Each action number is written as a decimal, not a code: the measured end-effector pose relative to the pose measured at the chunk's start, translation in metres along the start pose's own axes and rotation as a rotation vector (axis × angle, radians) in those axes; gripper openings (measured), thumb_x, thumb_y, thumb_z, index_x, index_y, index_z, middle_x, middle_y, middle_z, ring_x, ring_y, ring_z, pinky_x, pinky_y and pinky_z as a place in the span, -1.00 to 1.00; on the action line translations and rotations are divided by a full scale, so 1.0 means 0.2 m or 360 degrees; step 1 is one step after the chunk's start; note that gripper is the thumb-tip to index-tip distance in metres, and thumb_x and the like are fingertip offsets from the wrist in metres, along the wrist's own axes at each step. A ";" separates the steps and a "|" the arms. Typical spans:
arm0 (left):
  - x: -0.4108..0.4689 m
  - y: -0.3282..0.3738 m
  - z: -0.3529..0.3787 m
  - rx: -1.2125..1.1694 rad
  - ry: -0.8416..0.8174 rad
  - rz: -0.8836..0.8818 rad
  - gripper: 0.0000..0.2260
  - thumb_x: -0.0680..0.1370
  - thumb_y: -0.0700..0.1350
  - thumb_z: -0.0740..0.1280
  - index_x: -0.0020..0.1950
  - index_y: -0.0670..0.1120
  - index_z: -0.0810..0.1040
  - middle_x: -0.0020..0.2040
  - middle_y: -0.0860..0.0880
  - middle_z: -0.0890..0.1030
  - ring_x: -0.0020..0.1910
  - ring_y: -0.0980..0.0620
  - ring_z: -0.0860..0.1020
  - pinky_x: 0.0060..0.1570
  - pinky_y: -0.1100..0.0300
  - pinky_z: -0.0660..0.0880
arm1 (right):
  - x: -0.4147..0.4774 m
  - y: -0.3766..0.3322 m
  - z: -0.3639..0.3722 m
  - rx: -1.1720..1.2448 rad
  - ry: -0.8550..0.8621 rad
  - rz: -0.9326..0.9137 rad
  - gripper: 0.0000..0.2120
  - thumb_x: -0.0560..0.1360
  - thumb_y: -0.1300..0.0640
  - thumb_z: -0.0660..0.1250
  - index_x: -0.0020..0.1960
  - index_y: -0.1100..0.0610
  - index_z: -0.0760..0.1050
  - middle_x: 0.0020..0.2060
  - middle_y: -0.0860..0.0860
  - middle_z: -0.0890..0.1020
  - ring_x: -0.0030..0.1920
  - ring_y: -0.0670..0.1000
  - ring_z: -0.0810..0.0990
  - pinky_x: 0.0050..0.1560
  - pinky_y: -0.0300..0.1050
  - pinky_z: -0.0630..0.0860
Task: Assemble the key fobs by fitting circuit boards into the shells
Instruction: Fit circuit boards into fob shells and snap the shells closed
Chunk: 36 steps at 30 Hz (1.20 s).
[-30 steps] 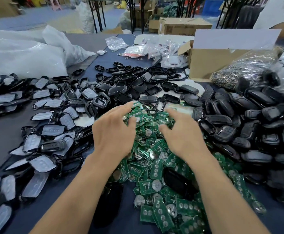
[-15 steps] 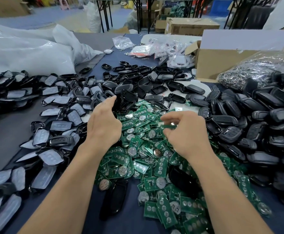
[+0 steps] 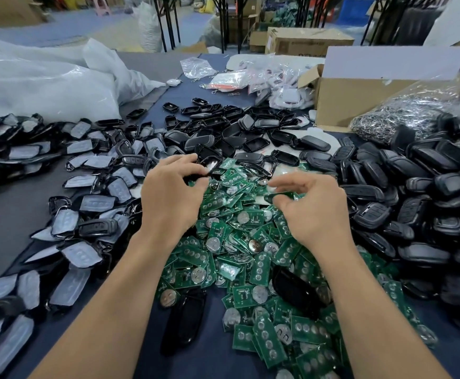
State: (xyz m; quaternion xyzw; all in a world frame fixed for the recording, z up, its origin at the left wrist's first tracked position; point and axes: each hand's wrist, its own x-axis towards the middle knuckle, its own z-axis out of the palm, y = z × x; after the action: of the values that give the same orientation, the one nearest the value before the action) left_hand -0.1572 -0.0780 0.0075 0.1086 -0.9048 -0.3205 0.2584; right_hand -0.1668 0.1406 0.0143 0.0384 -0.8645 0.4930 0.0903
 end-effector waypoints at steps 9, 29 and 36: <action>-0.09 0.13 0.01 -0.0673 0.0082 -0.0230 -0.62 0.59 -0.11 0.46 -0.26 0.38 0.63 -0.31 0.21 0.70 -0.37 0.07 0.69 -0.41 0.10 0.64 | -0.01 -0.03 0.05 0.0022 0.0015 -0.0133 -0.79 0.49 0.18 0.54 -0.17 -0.13 0.71 -0.21 -0.21 0.52 -0.14 -0.21 0.51 -0.18 -0.53 0.34; -0.08 0.11 0.09 -0.1056 -0.0306 -0.0338 -0.65 0.55 -0.30 0.49 0.04 0.19 0.74 -0.04 0.11 0.77 -0.11 0.09 0.76 -0.09 0.21 0.69 | -0.01 -0.01 0.08 0.0518 -0.0036 0.0103 -0.66 0.46 0.24 0.51 -0.08 -0.18 0.49 -0.38 -0.17 0.60 -0.44 -0.15 0.45 -0.34 -0.19 0.44; -0.08 0.12 0.09 -0.1042 -0.0284 -0.0439 -0.75 0.55 -0.23 0.51 0.06 0.13 0.70 -0.16 0.03 0.77 -0.26 0.01 0.75 -0.27 0.06 0.71 | 0.01 -0.01 0.08 0.0768 0.0000 0.0102 -0.71 0.44 0.24 0.55 -0.16 -0.19 0.74 -0.37 -0.15 0.55 -0.31 -0.14 0.49 -0.17 -0.22 0.54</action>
State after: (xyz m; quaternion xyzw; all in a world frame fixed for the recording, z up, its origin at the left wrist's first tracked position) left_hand -0.1534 -0.0447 0.0041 0.1127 -0.7501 -0.6332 0.1538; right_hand -0.1709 0.1254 0.0091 0.0314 -0.7224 0.6879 0.0628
